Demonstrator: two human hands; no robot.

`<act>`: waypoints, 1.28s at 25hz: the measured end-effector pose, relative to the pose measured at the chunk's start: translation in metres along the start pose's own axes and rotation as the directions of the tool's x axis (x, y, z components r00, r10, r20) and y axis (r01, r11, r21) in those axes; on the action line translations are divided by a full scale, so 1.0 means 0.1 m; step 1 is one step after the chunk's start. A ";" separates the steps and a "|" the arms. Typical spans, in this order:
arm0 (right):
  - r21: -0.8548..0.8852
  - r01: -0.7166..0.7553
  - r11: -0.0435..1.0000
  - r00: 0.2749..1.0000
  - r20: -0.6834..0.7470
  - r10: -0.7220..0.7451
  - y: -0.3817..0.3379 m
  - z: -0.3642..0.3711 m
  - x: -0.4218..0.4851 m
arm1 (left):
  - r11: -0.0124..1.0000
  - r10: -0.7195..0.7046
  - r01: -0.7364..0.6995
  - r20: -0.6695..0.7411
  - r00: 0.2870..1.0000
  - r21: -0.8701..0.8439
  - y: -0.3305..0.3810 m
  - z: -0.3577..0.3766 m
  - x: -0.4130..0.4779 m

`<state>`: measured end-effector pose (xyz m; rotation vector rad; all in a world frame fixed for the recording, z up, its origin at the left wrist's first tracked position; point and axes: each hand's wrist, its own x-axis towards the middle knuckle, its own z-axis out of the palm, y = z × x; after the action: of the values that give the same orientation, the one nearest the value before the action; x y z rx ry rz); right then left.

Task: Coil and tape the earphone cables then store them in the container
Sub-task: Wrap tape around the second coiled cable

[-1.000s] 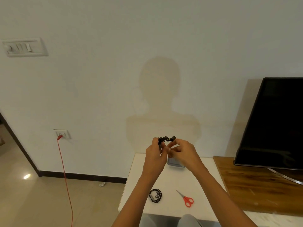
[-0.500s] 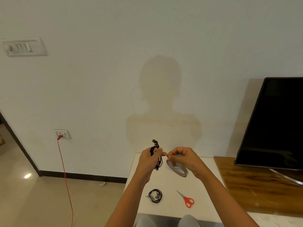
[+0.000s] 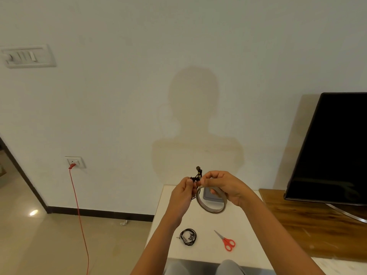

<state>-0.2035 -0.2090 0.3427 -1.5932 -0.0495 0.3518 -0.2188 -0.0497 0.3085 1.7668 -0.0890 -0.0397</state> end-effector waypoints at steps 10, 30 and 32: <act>0.036 -0.033 0.999 0.998 -0.057 0.035 0.08 0.05 0.01 | 0.955 0.129 -0.148 0.089 0.988 0.257 0.03 -0.02 -0.04; -0.121 -0.020 0.992 0.988 -0.154 0.001 0.09 0.07 -0.01 | 0.989 0.099 -0.084 -0.127 0.987 0.119 0.03 0.00 -0.05; -0.125 -0.011 0.992 0.987 -0.161 -0.010 0.09 0.06 0.00 | 0.983 0.135 -0.115 -0.138 0.981 0.144 0.02 0.03 -0.04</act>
<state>-0.2070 -0.2038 0.3336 -1.7416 0.0537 0.2226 -0.2231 -0.0524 0.3100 1.8903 -0.0970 0.1924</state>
